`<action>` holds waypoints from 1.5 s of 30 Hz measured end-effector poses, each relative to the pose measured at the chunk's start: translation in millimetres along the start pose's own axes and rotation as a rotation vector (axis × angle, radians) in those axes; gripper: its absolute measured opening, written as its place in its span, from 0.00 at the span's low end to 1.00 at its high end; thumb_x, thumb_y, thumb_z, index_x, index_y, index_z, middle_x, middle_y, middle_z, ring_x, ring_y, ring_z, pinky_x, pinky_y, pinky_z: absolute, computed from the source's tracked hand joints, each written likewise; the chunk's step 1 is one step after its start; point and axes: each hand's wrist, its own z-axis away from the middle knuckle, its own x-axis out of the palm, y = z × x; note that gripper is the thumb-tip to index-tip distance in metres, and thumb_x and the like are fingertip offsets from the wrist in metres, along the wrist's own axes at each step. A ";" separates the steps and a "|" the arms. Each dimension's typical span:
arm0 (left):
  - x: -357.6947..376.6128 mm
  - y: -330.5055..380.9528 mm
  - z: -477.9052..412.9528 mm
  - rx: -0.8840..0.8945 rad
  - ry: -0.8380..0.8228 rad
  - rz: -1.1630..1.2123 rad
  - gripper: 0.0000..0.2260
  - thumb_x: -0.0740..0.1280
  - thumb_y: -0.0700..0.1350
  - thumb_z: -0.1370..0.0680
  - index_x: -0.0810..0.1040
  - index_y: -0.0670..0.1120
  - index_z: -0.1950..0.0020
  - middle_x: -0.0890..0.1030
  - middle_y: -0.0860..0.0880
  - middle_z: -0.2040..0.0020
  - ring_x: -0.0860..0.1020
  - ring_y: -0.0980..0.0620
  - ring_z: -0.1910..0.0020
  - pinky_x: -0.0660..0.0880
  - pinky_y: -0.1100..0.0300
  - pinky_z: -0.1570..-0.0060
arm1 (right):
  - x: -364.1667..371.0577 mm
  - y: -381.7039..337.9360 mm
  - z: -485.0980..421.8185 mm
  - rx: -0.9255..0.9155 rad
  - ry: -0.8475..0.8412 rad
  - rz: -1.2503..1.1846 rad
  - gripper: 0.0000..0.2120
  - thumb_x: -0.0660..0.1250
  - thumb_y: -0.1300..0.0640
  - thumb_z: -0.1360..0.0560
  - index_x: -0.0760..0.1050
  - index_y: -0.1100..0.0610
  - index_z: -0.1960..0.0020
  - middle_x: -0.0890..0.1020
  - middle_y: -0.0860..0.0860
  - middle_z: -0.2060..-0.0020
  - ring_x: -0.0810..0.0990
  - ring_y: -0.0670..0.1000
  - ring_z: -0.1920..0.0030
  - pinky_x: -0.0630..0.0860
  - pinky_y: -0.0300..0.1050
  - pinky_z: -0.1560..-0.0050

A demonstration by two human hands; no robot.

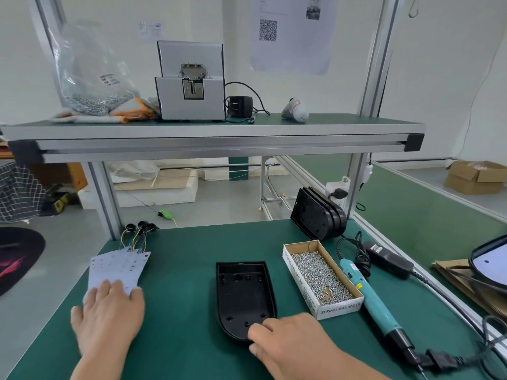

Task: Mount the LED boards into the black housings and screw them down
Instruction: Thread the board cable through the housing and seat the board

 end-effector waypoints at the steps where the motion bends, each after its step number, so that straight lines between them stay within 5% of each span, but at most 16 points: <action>1: -0.7 2.2 1.6 0.007 0.000 -0.029 0.15 0.55 0.52 0.17 0.78 0.50 0.39 0.77 0.49 0.31 0.70 0.46 0.28 0.61 0.45 0.28 | -0.6 0.4 0.7 -0.003 0.000 -0.003 0.12 0.72 0.39 0.29 0.76 0.45 0.64 0.71 0.45 0.74 0.69 0.47 0.78 0.64 0.40 0.80; 3: -2.4 6.1 4.2 0.004 0.014 -0.060 0.15 0.55 0.52 0.17 0.81 0.53 0.46 0.79 0.50 0.34 0.73 0.45 0.32 0.62 0.45 0.31 | -2.1 1.2 1.5 -0.002 0.009 -0.007 0.13 0.69 0.37 0.27 0.77 0.45 0.63 0.72 0.44 0.74 0.70 0.47 0.77 0.64 0.40 0.79; 6: -1.3 9.2 5.7 0.029 0.097 0.008 0.17 0.60 0.51 0.18 0.80 0.53 0.65 0.79 0.53 0.56 0.73 0.46 0.50 0.65 0.47 0.45 | -3.4 0.7 1.0 0.004 0.014 -0.021 0.16 0.65 0.35 0.26 0.77 0.45 0.63 0.72 0.45 0.74 0.70 0.47 0.77 0.63 0.40 0.79; 8: -0.7 10.3 5.4 0.023 0.112 0.028 0.16 0.63 0.55 0.18 0.80 0.55 0.64 0.76 0.54 0.60 0.71 0.47 0.52 0.64 0.49 0.48 | -2.8 -0.6 0.7 0.007 0.023 -0.033 0.17 0.65 0.35 0.25 0.76 0.46 0.64 0.72 0.45 0.74 0.70 0.47 0.77 0.63 0.41 0.79; 11: 0.1 9.7 4.2 -0.016 0.055 0.033 0.10 0.66 0.60 0.19 0.83 0.57 0.53 0.78 0.53 0.54 0.72 0.44 0.47 0.66 0.47 0.45 | -0.2 -1.9 1.5 0.004 0.051 -0.069 0.17 0.65 0.35 0.23 0.76 0.46 0.63 0.71 0.46 0.74 0.69 0.48 0.76 0.65 0.41 0.79; 14: 5.8 6.2 0.4 -0.060 0.026 0.046 0.24 0.70 0.63 0.22 0.79 0.51 0.31 0.78 0.43 0.34 0.70 0.37 0.34 0.67 0.43 0.35 | 0.1 -2.7 1.8 0.012 0.074 -0.110 0.18 0.64 0.35 0.22 0.77 0.46 0.62 0.72 0.45 0.73 0.70 0.47 0.76 0.67 0.42 0.79; 17: 7.2 5.1 -1.9 -0.080 -0.007 0.053 0.33 0.69 0.63 0.21 0.71 0.49 0.21 0.69 0.40 0.23 0.63 0.35 0.26 0.63 0.41 0.28 | 1.3 -2.1 1.3 0.020 0.101 -0.166 0.17 0.65 0.36 0.21 0.78 0.46 0.60 0.74 0.45 0.72 0.72 0.47 0.74 0.69 0.43 0.77; 29: 4.2 4.1 -4.5 -0.033 -0.044 0.298 0.30 0.74 0.46 0.21 0.71 0.49 0.20 0.59 0.42 0.18 0.59 0.36 0.23 0.60 0.40 0.24 | -1.4 5.5 -0.9 0.107 0.164 -0.377 0.14 0.65 0.40 0.20 0.81 0.48 0.56 0.76 0.43 0.69 0.73 0.45 0.72 0.72 0.43 0.76; 36: 7.5 -0.9 -7.1 -0.033 -0.046 0.489 0.31 0.72 0.38 0.21 0.68 0.47 0.19 0.60 0.41 0.20 0.59 0.37 0.24 0.68 0.48 0.39 | -2.8 3.0 -10.7 0.182 0.124 -0.506 0.11 0.64 0.42 0.20 0.81 0.46 0.54 0.77 0.41 0.65 0.73 0.44 0.70 0.71 0.40 0.71; 45: 12.3 -3.7 -8.7 0.034 -0.047 0.392 0.26 0.68 0.40 0.20 0.72 0.48 0.21 0.67 0.45 0.22 0.61 0.40 0.26 0.65 0.46 0.27 | -3.5 -5.6 -58.9 0.265 0.022 -0.715 0.07 0.64 0.45 0.18 0.78 0.45 0.52 0.79 0.40 0.59 0.77 0.44 0.59 0.73 0.38 0.58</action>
